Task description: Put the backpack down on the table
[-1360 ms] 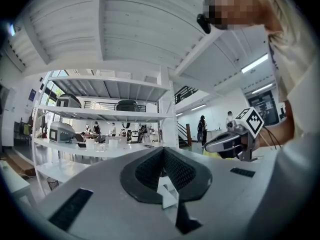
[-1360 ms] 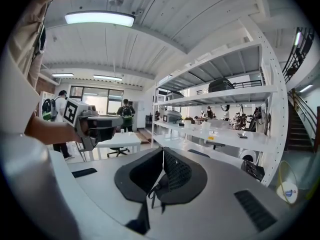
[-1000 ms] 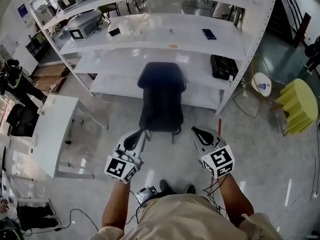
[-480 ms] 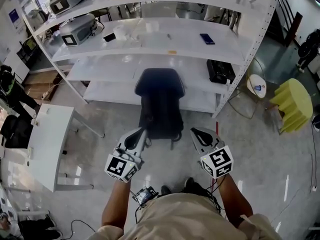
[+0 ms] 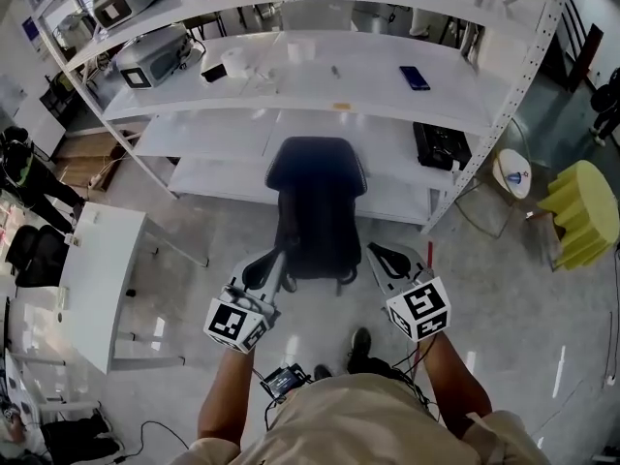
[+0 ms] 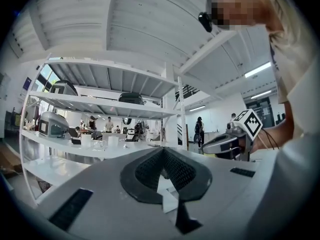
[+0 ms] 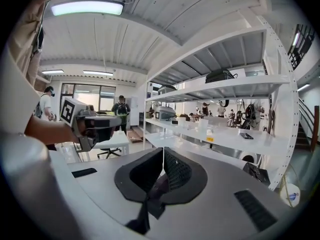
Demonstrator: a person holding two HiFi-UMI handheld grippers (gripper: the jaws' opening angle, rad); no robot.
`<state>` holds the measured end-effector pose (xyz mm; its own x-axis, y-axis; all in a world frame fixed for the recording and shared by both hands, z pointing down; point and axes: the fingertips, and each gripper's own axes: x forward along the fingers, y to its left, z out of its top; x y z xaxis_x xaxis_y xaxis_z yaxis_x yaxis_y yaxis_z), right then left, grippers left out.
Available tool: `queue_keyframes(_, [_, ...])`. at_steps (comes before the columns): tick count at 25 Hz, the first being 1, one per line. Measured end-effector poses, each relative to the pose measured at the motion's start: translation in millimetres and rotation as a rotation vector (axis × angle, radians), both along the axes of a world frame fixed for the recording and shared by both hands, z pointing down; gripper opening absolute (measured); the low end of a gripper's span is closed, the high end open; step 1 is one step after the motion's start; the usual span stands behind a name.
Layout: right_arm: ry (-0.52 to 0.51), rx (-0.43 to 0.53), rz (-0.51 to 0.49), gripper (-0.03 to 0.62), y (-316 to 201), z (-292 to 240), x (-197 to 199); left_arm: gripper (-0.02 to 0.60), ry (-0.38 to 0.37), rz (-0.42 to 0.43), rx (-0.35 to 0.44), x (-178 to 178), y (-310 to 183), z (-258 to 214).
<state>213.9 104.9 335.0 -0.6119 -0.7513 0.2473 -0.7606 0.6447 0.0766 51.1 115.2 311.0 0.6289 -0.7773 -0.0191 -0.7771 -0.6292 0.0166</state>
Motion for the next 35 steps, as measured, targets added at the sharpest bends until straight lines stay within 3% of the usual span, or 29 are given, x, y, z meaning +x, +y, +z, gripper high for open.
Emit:
queue_keyframes(17, [-0.014, -0.027, -0.112, 0.026, -120, 26, 21, 0.014, -0.024, -0.122, -0.041, 27, -98, 22])
queue_keyframes(26, [-0.011, -0.058, -0.083, 0.026, -166, 44, -5, 0.014, -0.005, -0.105, -0.075, 0, -151, 41])
queue_keyframes(35, [-0.002, -0.075, -0.006, 0.026, -213, 61, -45, 0.014, 0.028, -0.06, -0.103, -52, -208, 59])
